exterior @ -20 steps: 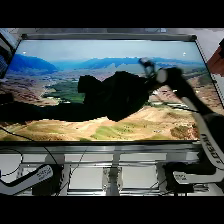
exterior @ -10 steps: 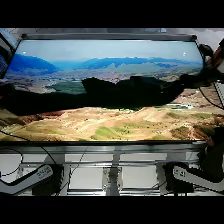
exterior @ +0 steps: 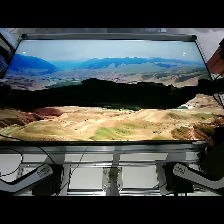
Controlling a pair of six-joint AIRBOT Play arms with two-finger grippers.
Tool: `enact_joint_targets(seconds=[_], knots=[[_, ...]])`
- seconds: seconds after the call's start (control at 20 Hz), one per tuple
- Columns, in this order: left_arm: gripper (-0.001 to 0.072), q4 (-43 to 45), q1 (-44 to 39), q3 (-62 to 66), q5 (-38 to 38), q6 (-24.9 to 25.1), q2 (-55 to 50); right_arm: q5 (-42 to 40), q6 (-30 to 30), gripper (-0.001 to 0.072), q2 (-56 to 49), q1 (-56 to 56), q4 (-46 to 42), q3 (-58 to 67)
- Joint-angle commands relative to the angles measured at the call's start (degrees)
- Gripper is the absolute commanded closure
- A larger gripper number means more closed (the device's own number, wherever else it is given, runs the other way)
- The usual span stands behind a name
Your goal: Fold the clothes and pants, and hang the long-sleeved shirts on hangers.
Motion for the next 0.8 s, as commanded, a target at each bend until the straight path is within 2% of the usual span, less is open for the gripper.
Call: enact_joint_targets(seconds=[0.0, 0.2, 0.4, 0.55, 0.75], knots=[[0.0677, -0.7, 0.87, 0.0, -3.5, 3.34, -0.48, 5.11, -3.89, 0.0692, 0.28, -3.65, 2.38, -0.85], [0.0677, -0.66, 0.87, -2.05, -9.75, 8.44, -1.29, 5.66, -3.91, 0.0691, 0.5, -3.89, 1.77, -8.66], [0.0676, 0.46, 0.87, -10.71, -11.8, 13.86, -1.29, 3.1, -3.21, 0.0691, 2.38, -3.91, -7.74, -20.13], [0.0676, 4.72, 0.87, -17.18, -10.49, 14.45, -1.31, 1.05, -1.64, 0.0691, 2.95, -3.91, -12.81, -25.92], [0.0676, 5.9, 0.87, -19.41, -9.97, 14.38, -1.31, -0.94, 3.78, 0.0691, 2.95, -3.91, -18.14, -28.24]])
